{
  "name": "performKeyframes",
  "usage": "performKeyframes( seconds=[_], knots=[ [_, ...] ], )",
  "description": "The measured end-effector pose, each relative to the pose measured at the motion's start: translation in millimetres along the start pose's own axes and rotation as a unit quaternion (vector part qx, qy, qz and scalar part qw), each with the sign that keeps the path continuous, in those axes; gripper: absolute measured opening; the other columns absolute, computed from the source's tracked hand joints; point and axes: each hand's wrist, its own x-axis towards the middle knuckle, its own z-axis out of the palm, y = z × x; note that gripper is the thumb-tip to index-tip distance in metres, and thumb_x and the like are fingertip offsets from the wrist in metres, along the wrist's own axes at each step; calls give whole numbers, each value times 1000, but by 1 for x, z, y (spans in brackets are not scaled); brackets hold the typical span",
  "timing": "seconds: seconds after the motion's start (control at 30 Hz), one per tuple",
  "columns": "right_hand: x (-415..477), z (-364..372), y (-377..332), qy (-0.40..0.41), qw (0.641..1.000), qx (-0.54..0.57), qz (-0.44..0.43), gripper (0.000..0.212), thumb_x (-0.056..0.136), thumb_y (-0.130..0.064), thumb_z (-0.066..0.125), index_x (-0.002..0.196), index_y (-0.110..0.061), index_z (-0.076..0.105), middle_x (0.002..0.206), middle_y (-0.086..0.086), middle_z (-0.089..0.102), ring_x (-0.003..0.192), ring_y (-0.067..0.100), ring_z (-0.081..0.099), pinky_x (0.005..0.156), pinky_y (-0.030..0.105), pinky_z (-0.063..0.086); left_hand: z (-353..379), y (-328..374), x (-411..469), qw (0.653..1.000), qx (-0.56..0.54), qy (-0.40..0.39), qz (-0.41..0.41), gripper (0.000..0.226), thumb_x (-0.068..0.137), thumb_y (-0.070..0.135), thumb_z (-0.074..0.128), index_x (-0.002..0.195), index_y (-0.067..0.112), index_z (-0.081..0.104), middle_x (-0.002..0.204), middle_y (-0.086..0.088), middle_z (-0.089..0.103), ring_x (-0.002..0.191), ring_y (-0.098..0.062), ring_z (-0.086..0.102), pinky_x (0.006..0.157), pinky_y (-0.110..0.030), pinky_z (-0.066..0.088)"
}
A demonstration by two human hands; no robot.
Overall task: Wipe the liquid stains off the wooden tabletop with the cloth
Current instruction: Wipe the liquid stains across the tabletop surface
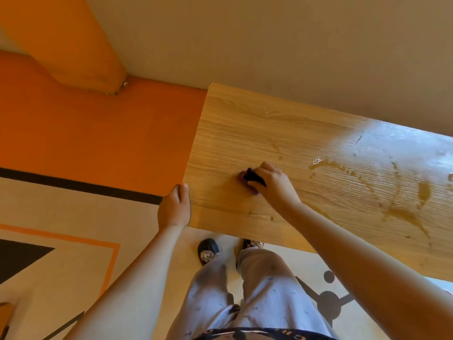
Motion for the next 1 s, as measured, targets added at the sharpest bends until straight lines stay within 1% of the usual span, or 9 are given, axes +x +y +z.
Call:
performKeyframes(
  seconds=[0.1,0.2,0.37,0.47,0.53,0.67,0.83,0.9,1.0],
  knots=[
    [35,-16,21,38,995,-4,93,21,86,-17,65,103,-5,66,99,8,57,91,26,55,74,33,46,0,0,-1,1000,22,15,4,39,102,42,29,86,18,55,73,0,56,61,-12,50,49,-26,30],
    [32,-15,17,54,992,0,112,20,86,-16,65,103,-5,65,99,7,57,91,25,55,75,34,47,0,0,-3,997,59,42,11,40,102,42,30,80,19,54,70,0,56,58,-14,48,49,-26,28],
    [-43,15,-24,16,999,31,25,21,80,-14,70,100,-7,67,92,8,60,84,24,58,72,34,50,2,-2,-2,994,92,44,31,41,99,48,31,83,17,54,76,-5,60,67,-25,55,55,-30,36],
    [-91,28,-42,-43,997,59,-22,21,81,-26,63,97,-14,66,88,3,60,82,18,56,70,23,45,3,-3,-1,993,104,40,28,44,98,51,30,89,16,56,81,-7,63,72,-27,59,60,-34,45],
    [-104,25,-37,-63,996,62,-34,19,80,-28,65,94,-15,65,85,1,59,80,15,54,69,22,45,3,-2,-2,994,102,38,29,46,99,51,30,91,15,57,83,-7,64,74,-28,60,63,-37,50],
    [-75,0,-2,-1,998,37,50,18,78,-12,73,95,-8,68,88,5,60,81,18,54,71,30,46,1,1,-2,994,96,33,37,44,99,48,32,91,14,57,83,-4,61,73,-24,57,60,-31,42],
    [-43,-21,29,106,977,15,185,15,82,-12,68,92,-3,63,93,9,57,86,24,55,71,29,41,1,0,-3,995,84,27,36,41,100,47,33,87,15,55,82,-2,59,71,-21,55,59,-30,41],
    [-51,-12,18,131,971,23,198,14,82,-12,68,92,-5,63,92,7,57,87,24,54,71,29,40,0,0,-3,995,84,28,37,41,100,47,32,86,15,54,81,-2,58,71,-22,55,60,-32,44],
    [-79,10,-13,97,982,53,152,17,80,-14,71,94,-8,64,92,4,58,84,15,50,72,26,38,-1,1,-4,995,83,28,37,41,101,46,33,84,14,54,78,-1,56,69,-22,53,59,-31,40]
  ],
)
